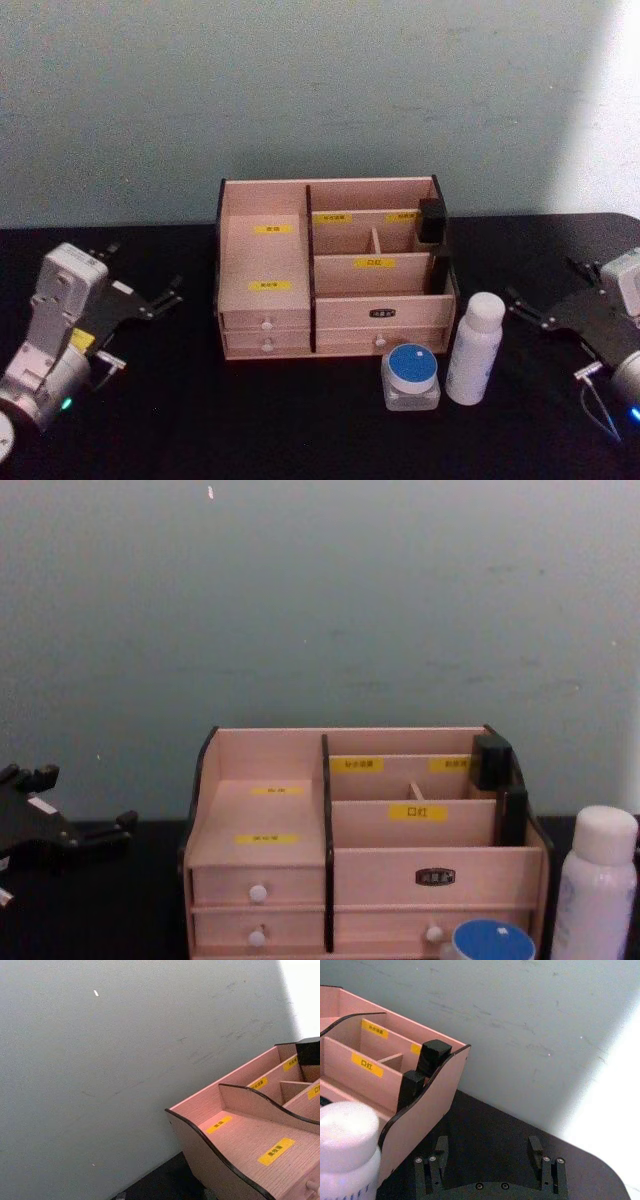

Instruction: Pick up the facial cleanser and watermelon frost from the table and place them into the tiered storage box.

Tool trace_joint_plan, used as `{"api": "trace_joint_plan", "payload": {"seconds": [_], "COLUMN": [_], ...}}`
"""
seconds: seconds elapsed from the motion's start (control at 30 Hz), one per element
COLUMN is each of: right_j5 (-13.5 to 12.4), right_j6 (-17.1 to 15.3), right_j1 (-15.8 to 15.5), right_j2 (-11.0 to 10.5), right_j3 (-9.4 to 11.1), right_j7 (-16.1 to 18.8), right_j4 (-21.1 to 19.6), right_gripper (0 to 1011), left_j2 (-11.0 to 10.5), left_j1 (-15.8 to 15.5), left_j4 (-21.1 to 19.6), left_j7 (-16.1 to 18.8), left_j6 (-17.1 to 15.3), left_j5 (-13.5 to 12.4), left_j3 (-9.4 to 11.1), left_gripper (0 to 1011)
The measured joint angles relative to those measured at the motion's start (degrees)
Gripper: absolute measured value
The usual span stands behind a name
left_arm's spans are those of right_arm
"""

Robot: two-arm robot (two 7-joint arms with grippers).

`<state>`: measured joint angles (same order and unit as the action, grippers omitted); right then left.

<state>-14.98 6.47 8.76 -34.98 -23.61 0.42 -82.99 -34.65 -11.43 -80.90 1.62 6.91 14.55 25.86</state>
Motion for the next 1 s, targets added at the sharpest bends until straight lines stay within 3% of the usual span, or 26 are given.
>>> {"api": "trace_joint_plan", "payload": {"seconds": [0.3, 0.63, 1.0], "right_j5": [-1.5, -5.9, -8.3], "right_j6": [-2.2, -6.7, -11.4], "right_j1": [-4.6, -10.9, -12.6], "right_j2": [-2.7, -7.2, -10.0], "right_j3": [2.4, 5.6, 5.9], "right_j7": [2.2, 7.8, 16.0], "right_j4": [-4.3, -11.1, -14.7], "right_gripper": [1002, 1002, 1002], "left_j2": [0.0, 0.0, 0.0], "left_j1": [0.0, 0.0, 0.0], "left_j4": [0.0, 0.0, 0.0], "left_j7": [0.0, 0.0, 0.0], "left_j6": [0.0, 0.0, 0.0], "left_j5": [0.0, 0.0, 0.0], "left_j3": [0.0, 0.0, 0.0], "left_gripper": [1001, 1001, 1001]}}
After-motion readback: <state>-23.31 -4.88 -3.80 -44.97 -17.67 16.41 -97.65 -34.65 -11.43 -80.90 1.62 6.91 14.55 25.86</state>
